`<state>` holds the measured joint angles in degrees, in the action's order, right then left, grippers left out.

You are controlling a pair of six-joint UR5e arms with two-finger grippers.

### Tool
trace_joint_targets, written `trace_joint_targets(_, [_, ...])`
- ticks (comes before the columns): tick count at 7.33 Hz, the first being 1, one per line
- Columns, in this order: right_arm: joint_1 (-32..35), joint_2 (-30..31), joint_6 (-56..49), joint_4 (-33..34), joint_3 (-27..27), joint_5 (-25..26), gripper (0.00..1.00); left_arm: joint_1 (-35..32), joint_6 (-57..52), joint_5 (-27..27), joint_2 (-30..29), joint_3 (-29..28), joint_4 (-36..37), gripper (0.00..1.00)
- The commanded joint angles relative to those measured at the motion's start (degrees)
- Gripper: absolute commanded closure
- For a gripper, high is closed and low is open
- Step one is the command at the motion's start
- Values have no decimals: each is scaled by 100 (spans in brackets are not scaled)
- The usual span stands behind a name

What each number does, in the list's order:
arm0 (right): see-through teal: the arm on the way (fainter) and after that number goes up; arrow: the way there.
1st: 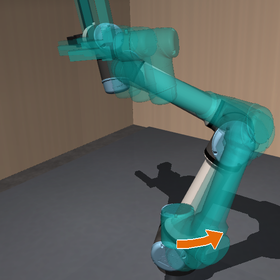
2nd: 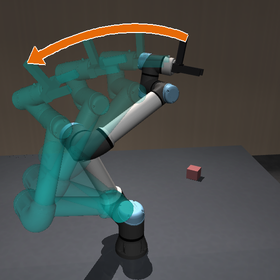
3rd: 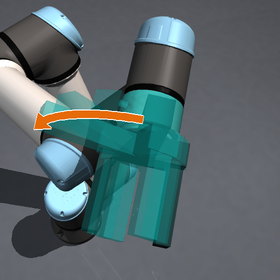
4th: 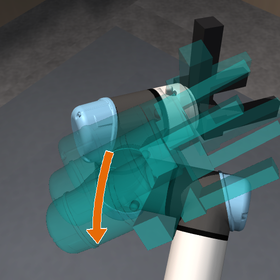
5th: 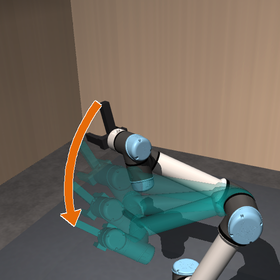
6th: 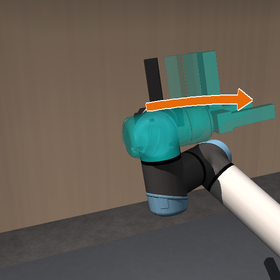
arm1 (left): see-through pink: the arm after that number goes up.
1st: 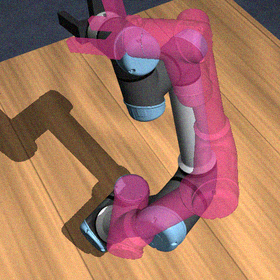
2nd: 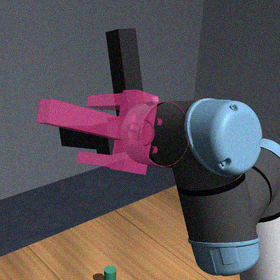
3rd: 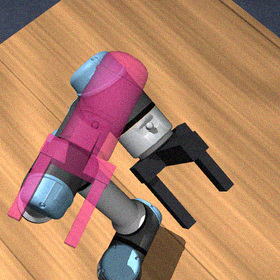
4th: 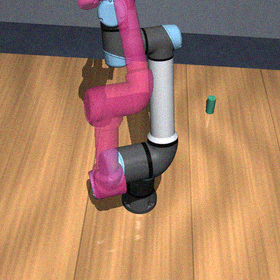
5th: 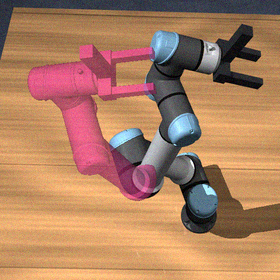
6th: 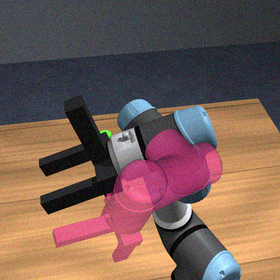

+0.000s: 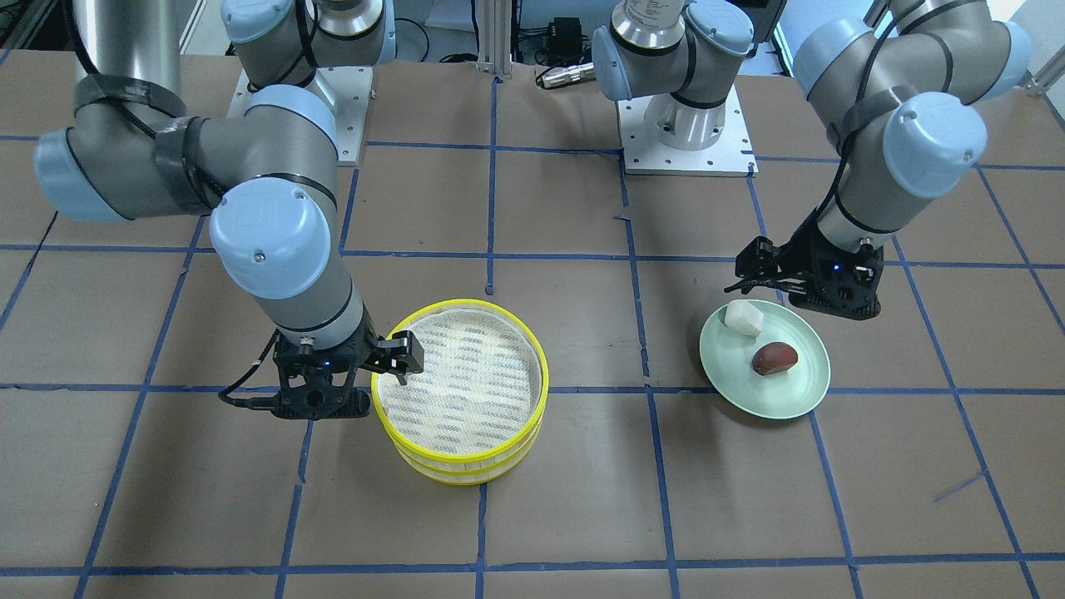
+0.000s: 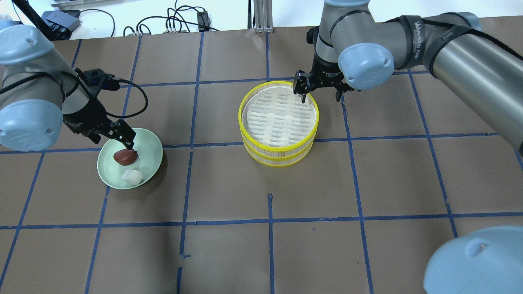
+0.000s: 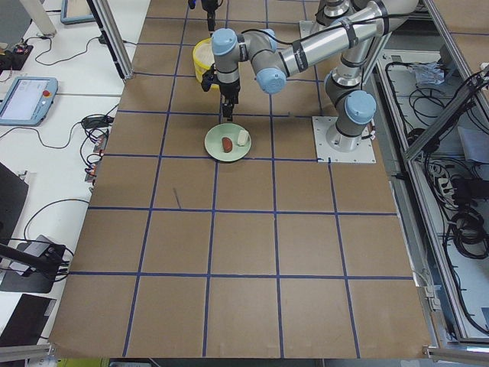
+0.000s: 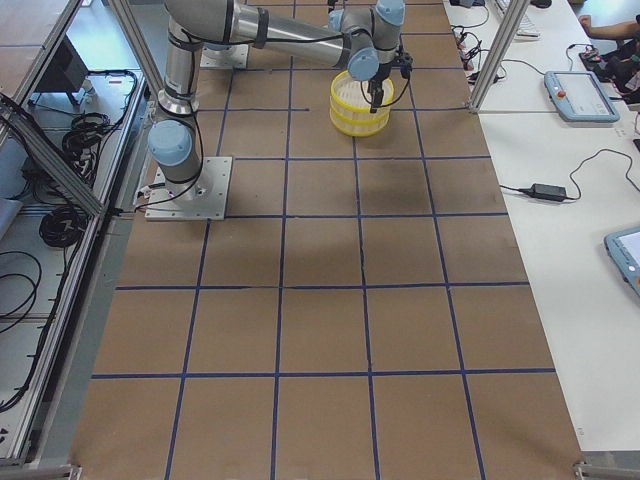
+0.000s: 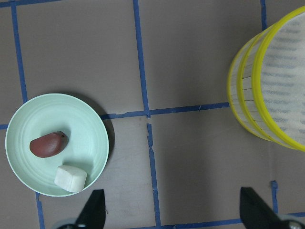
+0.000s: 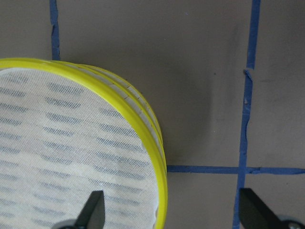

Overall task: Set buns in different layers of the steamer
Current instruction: 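Grasp the white bun with the left gripper while the right grips the top tier rim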

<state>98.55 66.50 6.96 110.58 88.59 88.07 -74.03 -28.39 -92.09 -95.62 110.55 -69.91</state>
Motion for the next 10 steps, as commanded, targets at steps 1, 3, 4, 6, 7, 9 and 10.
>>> trace_joint_targets(1, [103,-76,16,175,272,8,36,56,-35,16,-526,213,189,0])
trace_joint_targets(3, [94,-102,-28,166,281,17,75,56,-52,7,-765,309,180,1])
trace_joint_targets(4, [94,-59,-37,175,273,17,83,56,-52,-45,-792,536,189,7])
trace_joint_targets(6, [77,20,-72,79,273,43,92,56,-35,-45,-783,740,408,27])
trace_joint_targets(7, [77,282,-64,-70,281,139,92,56,-43,-37,-792,775,469,55])
trace_joint_targets(9, [-194,879,-290,-545,176,140,91,56,-35,-45,-618,618,610,93])
trace_joint_targets(10, [-579,952,-657,-746,45,79,90,56,-43,-54,-459,417,611,97])
